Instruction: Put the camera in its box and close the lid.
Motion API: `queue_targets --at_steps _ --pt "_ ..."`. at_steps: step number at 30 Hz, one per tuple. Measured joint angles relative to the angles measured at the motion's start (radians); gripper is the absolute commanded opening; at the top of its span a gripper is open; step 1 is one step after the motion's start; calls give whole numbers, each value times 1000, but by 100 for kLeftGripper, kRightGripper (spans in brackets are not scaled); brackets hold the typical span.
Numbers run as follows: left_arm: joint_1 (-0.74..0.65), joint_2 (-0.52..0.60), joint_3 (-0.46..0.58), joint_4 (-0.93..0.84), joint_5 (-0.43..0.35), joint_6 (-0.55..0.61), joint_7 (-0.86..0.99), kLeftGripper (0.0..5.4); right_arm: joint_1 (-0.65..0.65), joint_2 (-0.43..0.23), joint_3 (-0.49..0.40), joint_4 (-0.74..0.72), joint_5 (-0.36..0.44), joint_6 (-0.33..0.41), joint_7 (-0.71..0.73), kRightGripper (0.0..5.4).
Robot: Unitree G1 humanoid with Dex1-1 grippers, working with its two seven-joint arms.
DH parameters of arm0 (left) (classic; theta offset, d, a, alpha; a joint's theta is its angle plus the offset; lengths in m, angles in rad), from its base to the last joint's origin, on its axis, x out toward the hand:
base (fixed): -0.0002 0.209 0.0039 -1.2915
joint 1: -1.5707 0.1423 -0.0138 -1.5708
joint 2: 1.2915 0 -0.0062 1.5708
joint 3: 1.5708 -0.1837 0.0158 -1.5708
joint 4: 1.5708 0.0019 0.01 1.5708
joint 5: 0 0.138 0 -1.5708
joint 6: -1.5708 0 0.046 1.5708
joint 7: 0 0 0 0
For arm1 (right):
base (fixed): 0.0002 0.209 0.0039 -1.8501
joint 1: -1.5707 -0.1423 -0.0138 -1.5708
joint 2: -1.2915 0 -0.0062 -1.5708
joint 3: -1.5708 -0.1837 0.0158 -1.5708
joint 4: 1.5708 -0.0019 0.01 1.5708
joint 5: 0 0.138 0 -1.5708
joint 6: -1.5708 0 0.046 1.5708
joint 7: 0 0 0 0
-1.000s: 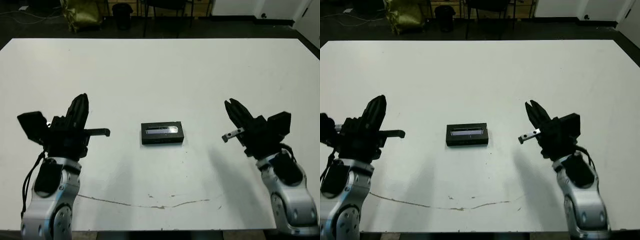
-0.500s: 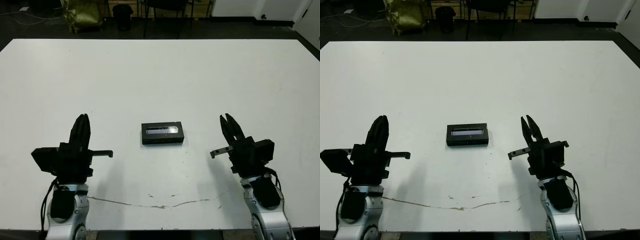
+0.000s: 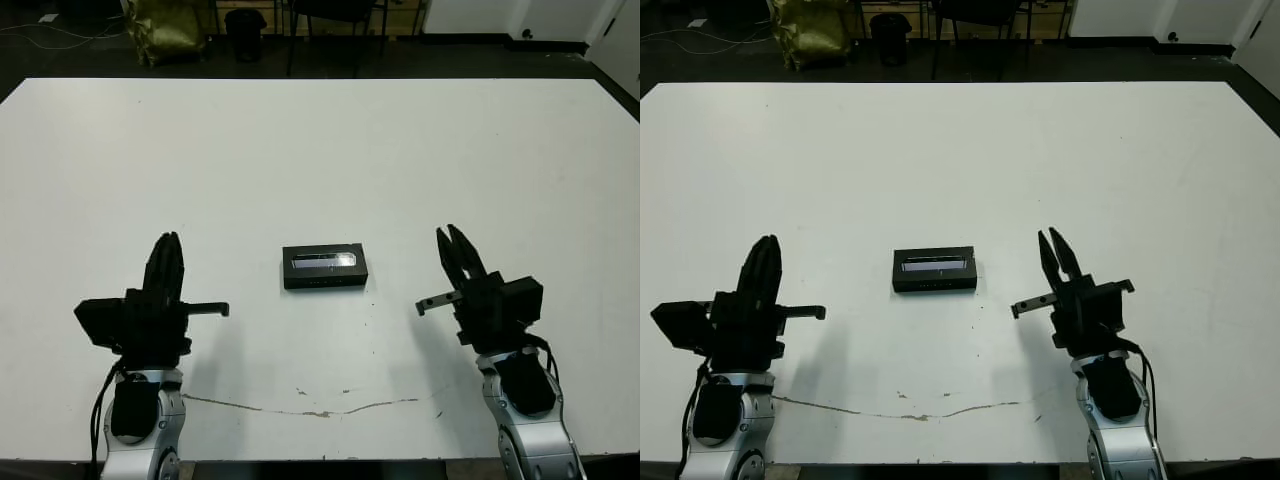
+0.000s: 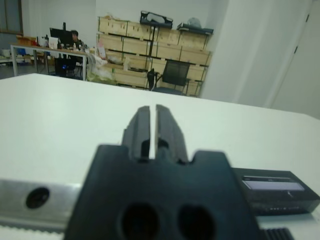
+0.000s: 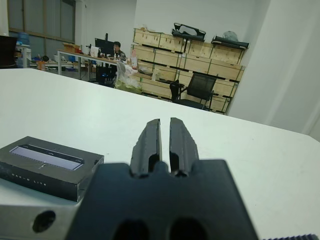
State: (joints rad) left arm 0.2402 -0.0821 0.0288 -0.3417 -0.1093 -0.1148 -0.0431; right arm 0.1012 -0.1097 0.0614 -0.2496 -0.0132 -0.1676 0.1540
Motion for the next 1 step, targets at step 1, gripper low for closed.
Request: queue_targets --at_steps 1 --pt "0 1 0 -10 -6 14 0 2 -2 0 0 1 -2 0 0 0"
